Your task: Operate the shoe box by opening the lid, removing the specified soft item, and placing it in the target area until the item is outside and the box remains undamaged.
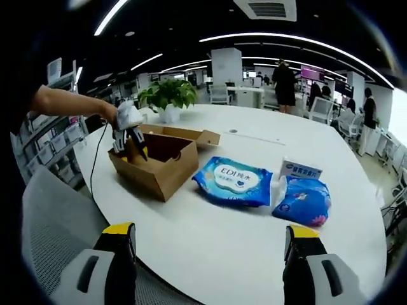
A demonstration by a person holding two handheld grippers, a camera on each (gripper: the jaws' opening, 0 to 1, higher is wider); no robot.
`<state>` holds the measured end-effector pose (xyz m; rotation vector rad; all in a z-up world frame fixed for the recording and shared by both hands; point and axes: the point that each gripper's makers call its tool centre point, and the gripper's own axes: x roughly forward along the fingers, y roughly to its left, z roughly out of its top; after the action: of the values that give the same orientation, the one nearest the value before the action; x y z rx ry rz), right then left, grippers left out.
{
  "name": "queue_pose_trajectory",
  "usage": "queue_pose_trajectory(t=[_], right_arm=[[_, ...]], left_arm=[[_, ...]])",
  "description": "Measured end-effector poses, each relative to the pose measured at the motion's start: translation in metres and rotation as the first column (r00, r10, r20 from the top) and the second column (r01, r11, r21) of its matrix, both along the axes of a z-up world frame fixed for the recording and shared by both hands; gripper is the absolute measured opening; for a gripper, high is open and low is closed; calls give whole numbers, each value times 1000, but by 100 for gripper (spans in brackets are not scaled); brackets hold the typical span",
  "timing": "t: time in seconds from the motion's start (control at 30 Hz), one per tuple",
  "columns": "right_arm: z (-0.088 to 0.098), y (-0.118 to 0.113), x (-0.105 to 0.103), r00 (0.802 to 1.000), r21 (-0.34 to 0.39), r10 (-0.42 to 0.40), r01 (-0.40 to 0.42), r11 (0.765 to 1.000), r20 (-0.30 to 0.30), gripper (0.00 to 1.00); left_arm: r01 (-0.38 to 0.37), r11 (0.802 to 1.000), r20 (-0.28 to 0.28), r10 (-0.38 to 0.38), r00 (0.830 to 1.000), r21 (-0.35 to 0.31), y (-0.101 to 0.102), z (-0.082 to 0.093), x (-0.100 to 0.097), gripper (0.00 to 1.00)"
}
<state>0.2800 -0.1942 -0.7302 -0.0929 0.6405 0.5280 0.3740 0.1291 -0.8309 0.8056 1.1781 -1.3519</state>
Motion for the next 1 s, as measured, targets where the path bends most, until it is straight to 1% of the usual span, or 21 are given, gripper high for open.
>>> queue_pose_trajectory(t=[0.17,0.27,0.43,0.53,0.67,0.87,1.0], right_arm=[[0,0,0,1000,1,1,-1,1000,-1,96],[1,0,2,1000,-2,6,-6,1000,1,96],[2,2,4,1000,1,12,-12,1000,6,96],[2,4,4,1000,1,17,-17,1000,6,96],[1,5,3,1000,4,19,-19,1000,3,96],[-1,6,2,1000,5,21,-21,1000,-5,96],[-2,7,2,1000,7,23,-23,1000,-8,95]], left_arm=[[-12,1000,1,12,1000,-4,-1,1,2,53],[-32,999,10,32,999,-7,0,2,6,54],[-84,996,63,85,994,-25,3,6,21,45],[-125,992,67,127,990,-32,5,7,26,44],[-144,988,47,146,988,-45,5,9,21,45],[-119,992,20,120,993,-32,5,6,10,44],[-108,994,20,108,994,-8,10,0,7,43]])
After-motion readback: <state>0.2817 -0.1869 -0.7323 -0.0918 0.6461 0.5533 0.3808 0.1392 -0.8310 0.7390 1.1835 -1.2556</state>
